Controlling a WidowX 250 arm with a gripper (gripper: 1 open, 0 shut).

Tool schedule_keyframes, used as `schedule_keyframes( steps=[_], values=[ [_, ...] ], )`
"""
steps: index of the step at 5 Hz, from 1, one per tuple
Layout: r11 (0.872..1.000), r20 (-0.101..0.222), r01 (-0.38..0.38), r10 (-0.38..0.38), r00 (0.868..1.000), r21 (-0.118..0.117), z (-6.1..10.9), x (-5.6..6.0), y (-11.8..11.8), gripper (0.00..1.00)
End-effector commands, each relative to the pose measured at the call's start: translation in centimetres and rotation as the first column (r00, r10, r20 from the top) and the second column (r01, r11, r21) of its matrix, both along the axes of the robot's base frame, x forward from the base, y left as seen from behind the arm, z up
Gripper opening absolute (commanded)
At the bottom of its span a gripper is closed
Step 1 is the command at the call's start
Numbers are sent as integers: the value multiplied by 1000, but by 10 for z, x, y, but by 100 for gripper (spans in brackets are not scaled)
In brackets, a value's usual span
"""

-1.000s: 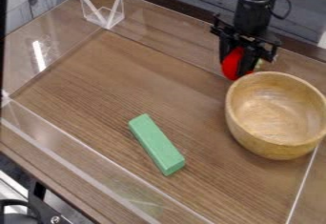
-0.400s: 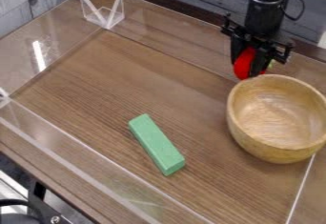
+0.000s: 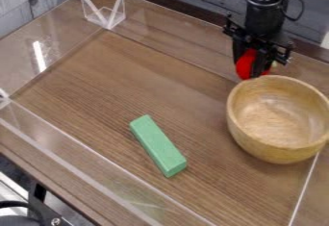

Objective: Move the red object to the right side of the table

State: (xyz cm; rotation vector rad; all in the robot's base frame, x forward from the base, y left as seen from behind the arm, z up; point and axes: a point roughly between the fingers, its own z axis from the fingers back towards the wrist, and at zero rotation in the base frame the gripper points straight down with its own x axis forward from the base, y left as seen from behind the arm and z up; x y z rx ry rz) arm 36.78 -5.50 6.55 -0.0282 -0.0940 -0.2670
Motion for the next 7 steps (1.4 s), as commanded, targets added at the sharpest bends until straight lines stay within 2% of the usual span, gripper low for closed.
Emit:
schedule_keyframes(
  steps=[1,2,3,4,5,7],
  values=[
    [999,48,36,-35,998,-7,7,2,9,0],
    [997,53,74,-73,996,-16,11,4,0,0],
    [995,65,95,-94,993,-12,18,8,0,0],
    [1000,77,16,-16,997,-9,11,8,7,0],
    [998,86,-63,63,994,-7,2,5,16,0],
    [995,118,-100,101,988,-11,-3,5,2,0]
  ],
)
